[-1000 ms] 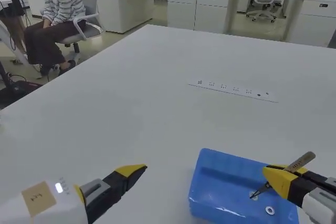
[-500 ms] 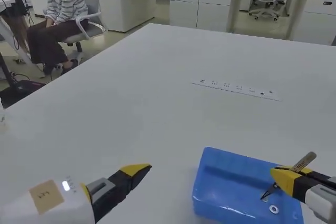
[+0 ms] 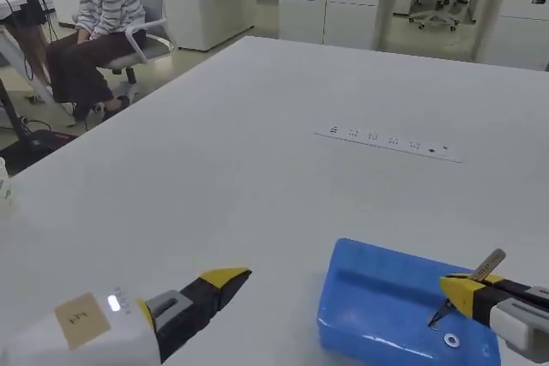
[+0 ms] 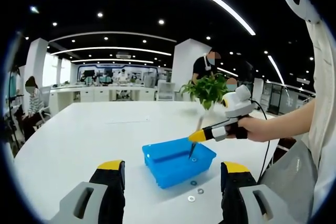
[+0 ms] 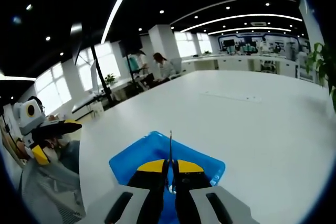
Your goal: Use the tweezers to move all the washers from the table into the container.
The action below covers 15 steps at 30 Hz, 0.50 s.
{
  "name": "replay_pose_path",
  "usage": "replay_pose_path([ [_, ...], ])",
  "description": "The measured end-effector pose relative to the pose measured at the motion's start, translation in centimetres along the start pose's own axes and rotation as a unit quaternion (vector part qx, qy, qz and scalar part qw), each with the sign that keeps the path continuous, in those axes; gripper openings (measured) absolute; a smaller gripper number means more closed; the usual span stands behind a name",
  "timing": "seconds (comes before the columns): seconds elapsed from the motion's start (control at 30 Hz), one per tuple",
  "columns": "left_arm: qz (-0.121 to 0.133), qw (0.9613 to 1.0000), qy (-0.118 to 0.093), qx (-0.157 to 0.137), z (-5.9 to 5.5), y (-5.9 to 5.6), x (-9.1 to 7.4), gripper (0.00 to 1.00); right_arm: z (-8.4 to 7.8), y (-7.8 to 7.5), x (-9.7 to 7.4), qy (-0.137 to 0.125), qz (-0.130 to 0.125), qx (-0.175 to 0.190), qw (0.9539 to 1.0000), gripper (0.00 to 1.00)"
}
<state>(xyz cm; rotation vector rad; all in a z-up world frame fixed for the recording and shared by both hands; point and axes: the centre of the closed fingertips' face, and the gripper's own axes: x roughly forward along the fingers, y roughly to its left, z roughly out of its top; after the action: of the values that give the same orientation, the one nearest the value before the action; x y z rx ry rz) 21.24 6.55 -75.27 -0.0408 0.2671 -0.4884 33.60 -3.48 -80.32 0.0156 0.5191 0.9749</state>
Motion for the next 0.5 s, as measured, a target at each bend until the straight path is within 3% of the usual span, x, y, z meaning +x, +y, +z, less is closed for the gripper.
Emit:
replay_pose_path([
  [0.5,-0.002,1.0000,0.004,0.001,-0.1,-0.1,0.1,0.75,-1.4,-0.6,1.1,0.023,-0.009,0.001,0.9997,0.03],
])
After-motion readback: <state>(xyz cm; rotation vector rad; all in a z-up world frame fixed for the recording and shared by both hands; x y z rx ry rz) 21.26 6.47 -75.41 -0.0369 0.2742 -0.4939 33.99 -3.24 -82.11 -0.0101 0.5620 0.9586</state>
